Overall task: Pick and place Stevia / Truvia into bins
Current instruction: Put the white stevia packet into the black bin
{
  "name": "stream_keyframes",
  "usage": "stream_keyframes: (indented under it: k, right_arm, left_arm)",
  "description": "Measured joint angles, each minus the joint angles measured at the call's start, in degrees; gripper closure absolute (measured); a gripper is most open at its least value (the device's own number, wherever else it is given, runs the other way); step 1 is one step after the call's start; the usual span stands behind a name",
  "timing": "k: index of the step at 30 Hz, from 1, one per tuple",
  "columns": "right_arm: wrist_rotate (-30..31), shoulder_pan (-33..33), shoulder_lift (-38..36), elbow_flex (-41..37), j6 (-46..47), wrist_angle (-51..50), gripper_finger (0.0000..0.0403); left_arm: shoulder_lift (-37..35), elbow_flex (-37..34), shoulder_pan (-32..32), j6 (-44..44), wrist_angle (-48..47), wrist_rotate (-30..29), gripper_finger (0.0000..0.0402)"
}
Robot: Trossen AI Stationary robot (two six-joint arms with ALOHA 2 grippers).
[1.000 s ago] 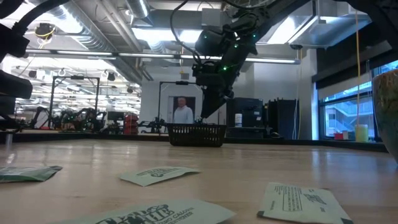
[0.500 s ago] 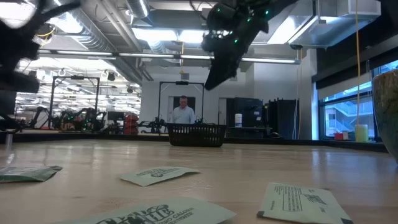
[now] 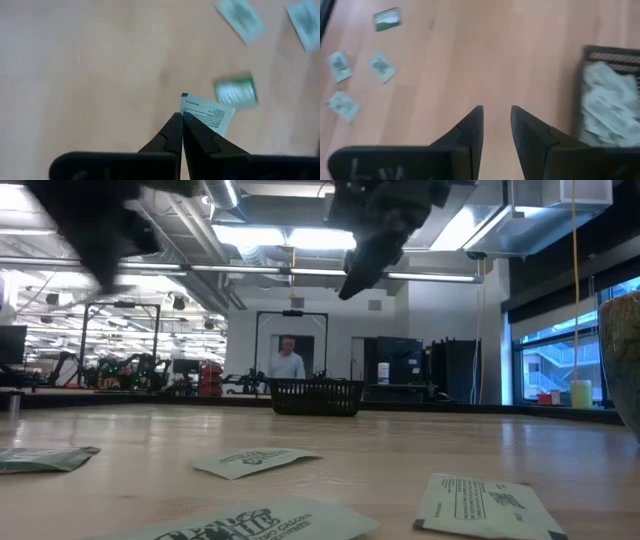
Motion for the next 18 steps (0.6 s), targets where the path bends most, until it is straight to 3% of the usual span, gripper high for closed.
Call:
stream_keyframes:
  k: [8,18]
  right_arm:
    - [3.63,7.24,0.0,0.0,4.38,-0.24,0.0301]
    - [12.3,14.97,0.02,0.0,16.71,-0.7,0.0301]
  left_arm:
    - [-4.44,0.0,15.22,0.99,0.26,-6.7,0.0398]
    - [-3.42,0.13,34.07,12.81,10.26,-6.01,0.0398]
